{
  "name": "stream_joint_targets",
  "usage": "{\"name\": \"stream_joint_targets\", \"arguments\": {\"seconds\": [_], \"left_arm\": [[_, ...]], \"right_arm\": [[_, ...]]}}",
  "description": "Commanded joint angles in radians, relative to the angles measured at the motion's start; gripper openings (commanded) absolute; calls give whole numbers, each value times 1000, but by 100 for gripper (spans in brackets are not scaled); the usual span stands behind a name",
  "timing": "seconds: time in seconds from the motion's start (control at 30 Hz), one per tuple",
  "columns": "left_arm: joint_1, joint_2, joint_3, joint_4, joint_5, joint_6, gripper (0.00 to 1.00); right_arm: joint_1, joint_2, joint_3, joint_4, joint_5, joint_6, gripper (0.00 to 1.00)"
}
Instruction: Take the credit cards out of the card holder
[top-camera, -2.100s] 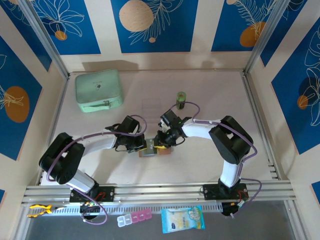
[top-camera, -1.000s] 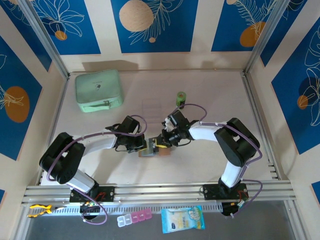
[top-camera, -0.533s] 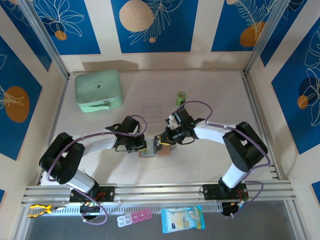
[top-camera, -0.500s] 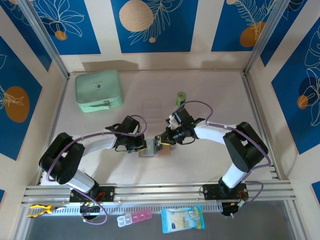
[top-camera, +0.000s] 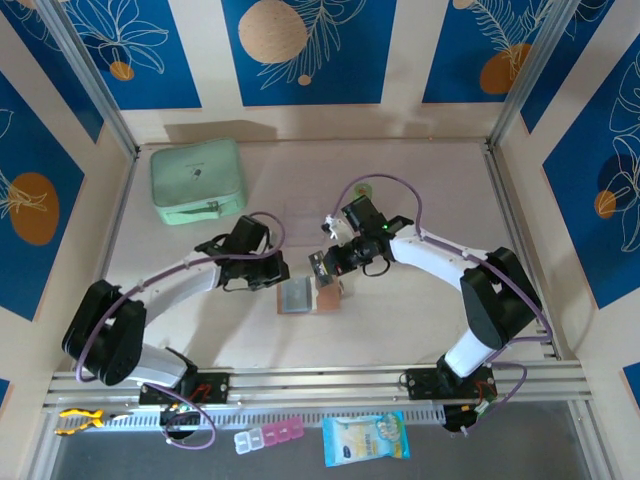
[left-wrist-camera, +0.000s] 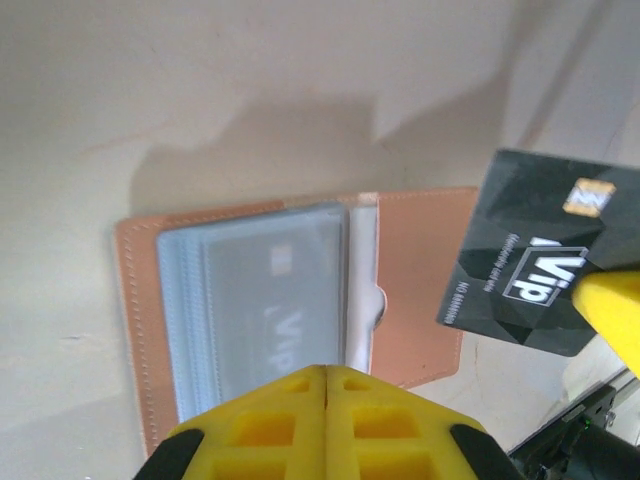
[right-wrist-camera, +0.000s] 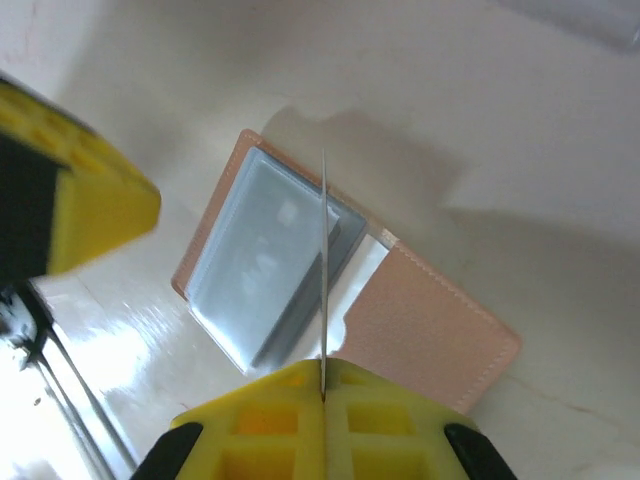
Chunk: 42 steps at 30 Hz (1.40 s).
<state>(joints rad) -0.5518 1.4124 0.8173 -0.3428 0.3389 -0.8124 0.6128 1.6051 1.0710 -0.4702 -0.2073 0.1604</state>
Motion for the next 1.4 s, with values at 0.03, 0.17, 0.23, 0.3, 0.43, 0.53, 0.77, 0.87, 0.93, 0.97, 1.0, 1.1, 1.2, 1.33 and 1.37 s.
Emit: {"name": "stream_joint_targets", "arguments": {"seconds": [0.03, 0.17, 0.23, 0.3, 0.43, 0.53, 0.77, 0.87, 0.93, 0.97, 1.0, 1.1, 1.2, 1.33, 1.37], "left_arm": [[59, -33, 45, -76, 9, 43, 7], [104, -46, 71, -123, 0, 76, 7], [122, -48, 78, -135, 0, 85, 7], [136, -51, 80, -141, 4, 88, 7], [161, -57, 82, -151, 7, 91, 8], [177, -63, 83, -165, 4, 100, 8], [202, -67, 79, -175, 2, 98, 8], [206, -58, 83, -173, 6, 94, 8], [210, -52, 86, -173, 6, 93, 8], [211, -48, 89, -174, 8, 93, 8], [212, -42, 94, -176, 8, 94, 8], [216, -31, 105, -182, 7, 98, 8], [219, -27, 116, -194, 8, 103, 8], [226, -35, 112, -206, 4, 109, 8], [228, -37, 110, -205, 3, 110, 8]], "right_arm": [[5, 28, 126, -159, 78, -395, 0], [1, 112, 271, -288, 148, -574, 0], [-4, 155, 334, -340, 158, -655, 0], [-8, 200, 398, -374, 167, -728, 0], [-26, 284, 526, -426, 166, -801, 0], [-43, 340, 608, -441, 143, -830, 0], [-62, 466, 785, -479, 95, -880, 0], [-70, 507, 845, -491, 88, -894, 0], [-77, 531, 882, -499, 75, -900, 0], [-80, 544, 903, -509, 64, -905, 0], [-83, 556, 921, -516, 54, -910, 0], [-88, 589, 958, -519, 46, -922, 0], [-91, 626, 1004, -555, 15, -943, 0], [-91, 654, 1028, -583, -15, -967, 0], [-91, 659, 1029, -582, -13, -972, 0]]}}
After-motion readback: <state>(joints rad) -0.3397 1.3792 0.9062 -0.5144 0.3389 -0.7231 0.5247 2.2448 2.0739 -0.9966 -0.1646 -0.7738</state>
